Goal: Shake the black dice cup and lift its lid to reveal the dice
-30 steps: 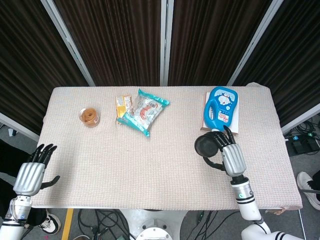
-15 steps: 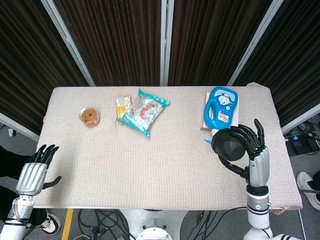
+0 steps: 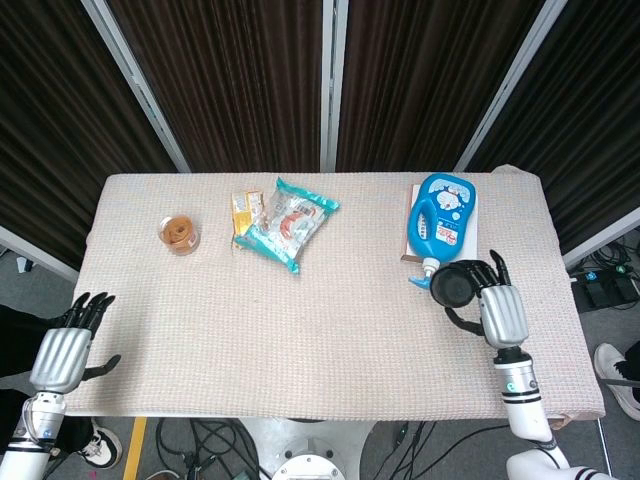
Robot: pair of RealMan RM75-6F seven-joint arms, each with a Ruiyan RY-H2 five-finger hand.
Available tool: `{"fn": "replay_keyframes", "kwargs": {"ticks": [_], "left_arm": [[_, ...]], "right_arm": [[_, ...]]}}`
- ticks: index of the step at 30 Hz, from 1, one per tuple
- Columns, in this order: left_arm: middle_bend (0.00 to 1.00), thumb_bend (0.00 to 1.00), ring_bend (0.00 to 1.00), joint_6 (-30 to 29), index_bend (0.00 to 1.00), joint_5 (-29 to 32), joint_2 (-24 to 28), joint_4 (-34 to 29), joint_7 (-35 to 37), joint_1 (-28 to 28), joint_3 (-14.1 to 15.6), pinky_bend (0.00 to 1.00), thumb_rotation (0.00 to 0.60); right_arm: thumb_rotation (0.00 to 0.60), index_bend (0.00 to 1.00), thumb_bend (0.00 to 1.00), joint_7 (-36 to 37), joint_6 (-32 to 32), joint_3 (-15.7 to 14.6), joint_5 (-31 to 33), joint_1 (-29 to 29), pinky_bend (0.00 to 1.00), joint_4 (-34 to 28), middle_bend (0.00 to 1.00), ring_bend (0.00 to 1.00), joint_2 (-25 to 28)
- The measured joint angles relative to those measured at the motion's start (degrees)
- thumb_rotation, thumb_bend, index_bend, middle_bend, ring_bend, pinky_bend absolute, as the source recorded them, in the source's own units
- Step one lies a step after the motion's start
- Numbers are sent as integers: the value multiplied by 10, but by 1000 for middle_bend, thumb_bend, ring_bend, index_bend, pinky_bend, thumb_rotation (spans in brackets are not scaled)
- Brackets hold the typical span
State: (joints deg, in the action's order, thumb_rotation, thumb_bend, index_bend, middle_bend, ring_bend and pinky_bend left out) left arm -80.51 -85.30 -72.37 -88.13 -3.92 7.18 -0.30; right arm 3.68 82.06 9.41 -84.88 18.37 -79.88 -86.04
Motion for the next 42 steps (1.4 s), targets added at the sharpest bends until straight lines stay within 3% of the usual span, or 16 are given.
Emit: {"fn": "replay_keyframes", "kwargs": {"ticks": [7,13,17,20,26,29,32,39,42], "left_arm": [[74,175,0,-1,92,-1,4,-3,1,3,-5,192,600],[73,175,0,6,92,7,7,-4,1,5,-6,192,600],[73,174,0,7,92,7,9,-2,9,7,-8,192,600],[73,174,0,10,92,7,7,5,17,7,-6,192,600],[74,175,0,19,91,6,-2,10,19,9,-2,192,600],[73,175,0,16,92,3,-2,9,12,9,-1,192,600],[74,174,0,14,92,10,3,3,8,7,-2,192,600],[73,175,0,19,92,12,6,5,14,6,0,192,600],[73,175,0,27,92,8,3,9,18,11,2,192,600]], "right_arm": [[600,584,287,-54,-47,1,1,29,0,-54,559,192,-2],[600,585,283,-92,-120,8,5,93,0,-108,559,206,-89],[600,585,281,-115,-122,22,18,113,0,-127,559,205,-119],[600,582,287,-104,-98,24,32,86,0,-136,559,201,-80],[600,581,293,-47,-57,12,54,2,0,-163,559,201,69],[600,581,292,-49,-66,7,48,2,0,-169,558,201,96],[600,580,287,-68,-98,9,51,28,0,-171,550,201,66],[600,576,286,-120,-133,26,81,72,0,-166,548,194,-93],[600,575,290,-108,-118,33,94,56,0,-170,548,193,-90]]}}
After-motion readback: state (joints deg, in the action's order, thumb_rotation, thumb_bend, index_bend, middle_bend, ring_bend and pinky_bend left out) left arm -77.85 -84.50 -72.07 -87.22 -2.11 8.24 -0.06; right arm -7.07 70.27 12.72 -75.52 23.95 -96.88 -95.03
